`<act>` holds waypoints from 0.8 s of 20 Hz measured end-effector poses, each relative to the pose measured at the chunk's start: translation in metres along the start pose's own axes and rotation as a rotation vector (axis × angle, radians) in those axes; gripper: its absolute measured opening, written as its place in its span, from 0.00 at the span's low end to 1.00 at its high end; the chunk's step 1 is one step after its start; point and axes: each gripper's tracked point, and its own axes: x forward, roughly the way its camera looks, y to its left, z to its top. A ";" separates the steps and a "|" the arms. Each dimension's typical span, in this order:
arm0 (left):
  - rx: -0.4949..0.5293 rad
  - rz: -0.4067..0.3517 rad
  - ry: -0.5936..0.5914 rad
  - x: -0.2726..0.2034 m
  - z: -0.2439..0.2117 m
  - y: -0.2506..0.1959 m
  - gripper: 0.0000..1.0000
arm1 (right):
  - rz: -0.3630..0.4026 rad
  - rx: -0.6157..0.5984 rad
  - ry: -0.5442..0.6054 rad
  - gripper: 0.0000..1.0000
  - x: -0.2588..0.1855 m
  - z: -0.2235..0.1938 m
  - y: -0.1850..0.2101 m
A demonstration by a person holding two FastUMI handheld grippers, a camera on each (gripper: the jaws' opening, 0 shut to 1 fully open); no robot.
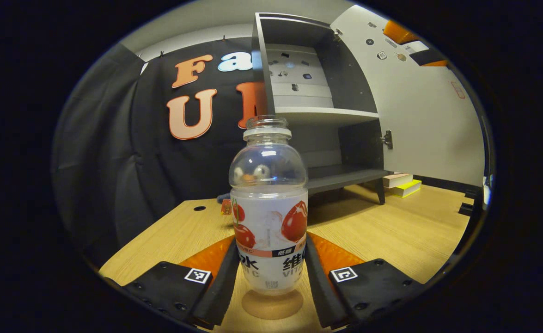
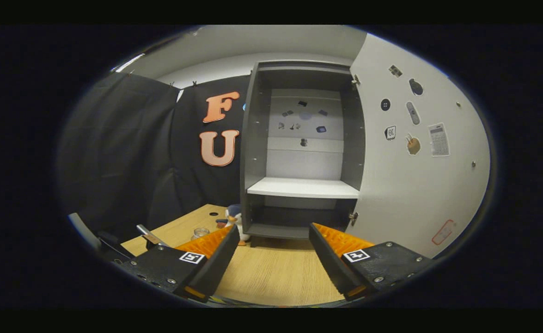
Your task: Open the cabinet door with the right hand, grasp the bottle in the cabinet with the left hand and place it on the coaster, then close the cabinet door with the right hand.
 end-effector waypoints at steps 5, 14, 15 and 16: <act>-0.010 -0.008 0.063 0.011 -0.028 0.002 0.79 | 0.007 0.004 0.050 0.93 -0.007 -0.014 0.009; -0.052 0.018 0.125 0.001 -0.043 0.006 0.81 | -0.004 0.013 0.059 0.93 -0.008 -0.017 0.011; -0.054 0.016 0.132 0.000 -0.036 0.008 0.81 | 0.001 0.016 0.057 0.93 -0.008 -0.016 0.013; -0.055 0.013 0.136 0.000 -0.035 0.008 0.81 | 0.004 0.016 0.058 0.93 -0.008 -0.016 0.014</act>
